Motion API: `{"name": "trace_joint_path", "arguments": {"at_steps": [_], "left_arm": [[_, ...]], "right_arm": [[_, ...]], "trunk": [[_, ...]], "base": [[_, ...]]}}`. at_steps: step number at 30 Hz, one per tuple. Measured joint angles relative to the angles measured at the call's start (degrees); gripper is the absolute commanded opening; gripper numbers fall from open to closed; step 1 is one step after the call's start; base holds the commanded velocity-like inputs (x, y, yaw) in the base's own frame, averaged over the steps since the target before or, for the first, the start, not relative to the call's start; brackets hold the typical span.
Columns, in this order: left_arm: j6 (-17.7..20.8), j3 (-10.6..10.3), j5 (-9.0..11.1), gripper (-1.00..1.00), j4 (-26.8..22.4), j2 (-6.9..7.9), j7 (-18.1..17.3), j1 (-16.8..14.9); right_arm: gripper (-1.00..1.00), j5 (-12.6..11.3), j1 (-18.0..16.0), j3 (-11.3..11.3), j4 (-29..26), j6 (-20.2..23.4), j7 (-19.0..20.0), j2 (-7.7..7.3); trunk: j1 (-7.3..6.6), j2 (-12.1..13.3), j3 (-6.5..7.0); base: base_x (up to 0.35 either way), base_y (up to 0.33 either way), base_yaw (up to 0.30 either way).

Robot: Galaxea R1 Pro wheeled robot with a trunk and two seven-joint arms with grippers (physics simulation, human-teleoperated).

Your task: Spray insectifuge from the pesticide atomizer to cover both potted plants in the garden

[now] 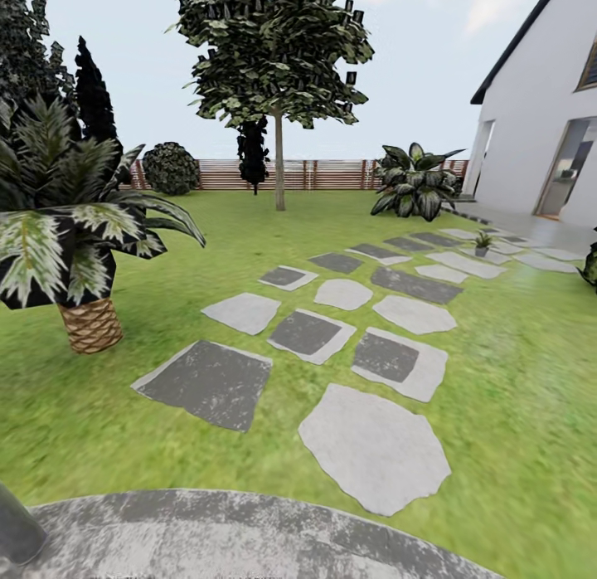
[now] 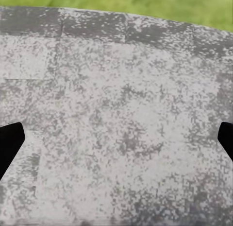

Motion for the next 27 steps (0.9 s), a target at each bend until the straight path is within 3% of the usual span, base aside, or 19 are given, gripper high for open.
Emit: {"name": "trace_joint_path", "arguments": {"at_steps": [9, 27], "left_arm": [[0.0, 0.0, -0.07, 1.0, 0.01, 0.02, 0.02, 0.0], [-0.01, -0.01, -0.15, 1.0, 0.03, -0.07, -0.01, -0.02]], "right_arm": [[1.0, -0.02, 0.0, 0.01, 0.0, 0.0, 0.0, 0.0], [1.0, -0.05, 0.02, -0.01, -0.02, 0.01, -0.02, -0.01]], "trunk": [[1.98, -3.61, -1.62], [5.93, -10.83, -5.12]], "base": [[0.0, 0.0, 0.266], [0.0, 0.0, 0.013]]}}
